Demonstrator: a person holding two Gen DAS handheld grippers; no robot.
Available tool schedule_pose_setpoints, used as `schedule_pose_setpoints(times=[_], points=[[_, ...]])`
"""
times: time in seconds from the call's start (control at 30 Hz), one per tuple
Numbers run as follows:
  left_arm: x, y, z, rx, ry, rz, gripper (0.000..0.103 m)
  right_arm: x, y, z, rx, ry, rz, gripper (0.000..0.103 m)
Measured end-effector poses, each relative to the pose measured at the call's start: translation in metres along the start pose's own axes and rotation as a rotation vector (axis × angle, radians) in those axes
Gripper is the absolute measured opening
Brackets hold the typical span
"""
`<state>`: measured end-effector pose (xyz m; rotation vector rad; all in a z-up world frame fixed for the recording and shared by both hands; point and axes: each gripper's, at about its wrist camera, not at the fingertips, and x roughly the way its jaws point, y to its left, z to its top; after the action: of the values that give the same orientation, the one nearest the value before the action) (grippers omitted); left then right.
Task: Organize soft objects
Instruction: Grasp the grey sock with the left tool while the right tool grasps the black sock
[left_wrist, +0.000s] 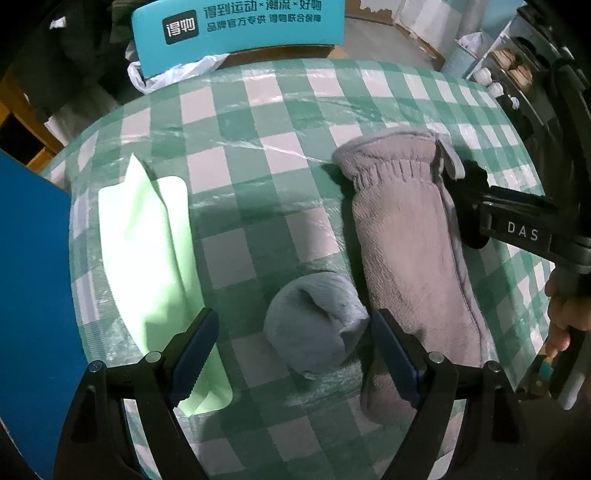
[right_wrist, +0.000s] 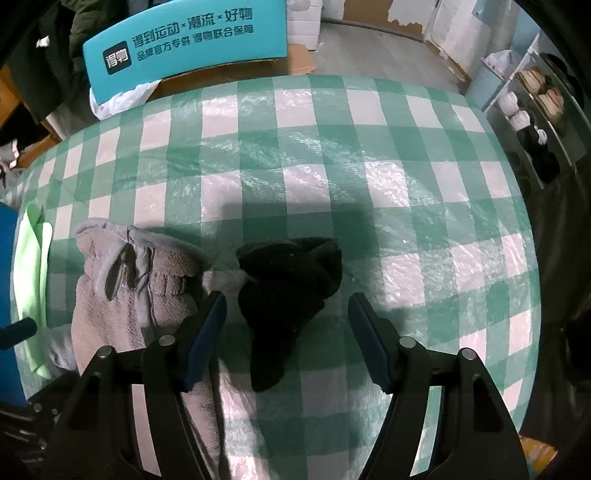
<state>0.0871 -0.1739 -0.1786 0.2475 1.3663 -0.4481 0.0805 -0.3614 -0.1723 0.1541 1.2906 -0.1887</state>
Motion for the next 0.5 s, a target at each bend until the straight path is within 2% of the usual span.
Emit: schedule_pose_setpoints(times=[0.13,0.23,0.3,0.4,0.43,0.5], points=[[0.004,-0.001,-0.002,0.005,-0.002,0.000,0.086,0.003,0.003,-0.002,-0.026,0.014,0.001,0.046],[0.004,0.000,-0.003,0.006,-0.010,-0.004,0.086,0.002,0.007,-0.004,-0.046,0.011,-0.003,0.043],[0.004,0.000,-0.003,0.013,-0.014,-0.005,0.082,0.002,0.009,-0.006,-0.056,0.011,-0.006,0.042],[0.006,-0.002,-0.008,0.036,-0.005,-0.018,0.065,-0.001,0.010,-0.007,-0.056,0.005,-0.001,0.041],[0.008,-0.003,-0.009,0.045,0.001,-0.020,0.057,-0.002,0.010,-0.007,-0.056,0.001,-0.002,0.041],[0.009,-0.005,-0.010,0.060,0.002,-0.009,0.053,-0.006,0.011,-0.007,-0.056,-0.003,-0.001,0.041]])
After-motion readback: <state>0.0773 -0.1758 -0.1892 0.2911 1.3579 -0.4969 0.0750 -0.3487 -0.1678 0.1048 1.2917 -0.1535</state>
